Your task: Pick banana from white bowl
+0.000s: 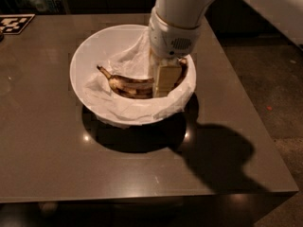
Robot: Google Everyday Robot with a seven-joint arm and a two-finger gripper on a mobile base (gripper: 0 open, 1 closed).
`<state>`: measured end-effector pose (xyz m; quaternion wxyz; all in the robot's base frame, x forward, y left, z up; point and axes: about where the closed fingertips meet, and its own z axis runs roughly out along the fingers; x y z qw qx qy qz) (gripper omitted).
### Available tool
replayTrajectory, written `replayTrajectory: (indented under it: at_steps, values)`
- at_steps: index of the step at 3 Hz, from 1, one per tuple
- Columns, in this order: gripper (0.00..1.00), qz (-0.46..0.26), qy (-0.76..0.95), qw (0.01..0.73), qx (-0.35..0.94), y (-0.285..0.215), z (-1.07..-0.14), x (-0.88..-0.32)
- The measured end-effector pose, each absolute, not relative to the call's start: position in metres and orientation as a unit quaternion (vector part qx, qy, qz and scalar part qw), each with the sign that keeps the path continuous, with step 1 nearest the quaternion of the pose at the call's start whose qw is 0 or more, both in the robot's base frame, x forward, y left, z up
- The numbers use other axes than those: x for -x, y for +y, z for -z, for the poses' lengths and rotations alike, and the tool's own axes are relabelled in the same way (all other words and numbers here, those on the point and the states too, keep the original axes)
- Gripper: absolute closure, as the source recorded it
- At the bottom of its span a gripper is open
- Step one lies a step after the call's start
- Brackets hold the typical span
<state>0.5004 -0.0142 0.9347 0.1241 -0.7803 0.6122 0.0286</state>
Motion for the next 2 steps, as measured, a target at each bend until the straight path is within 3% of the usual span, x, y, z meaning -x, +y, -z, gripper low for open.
replayTrajectory:
  at_steps: [2]
  values:
    - [1.0, 0.004, 0.591, 0.162, 0.79, -0.023, -0.981, -0.447]
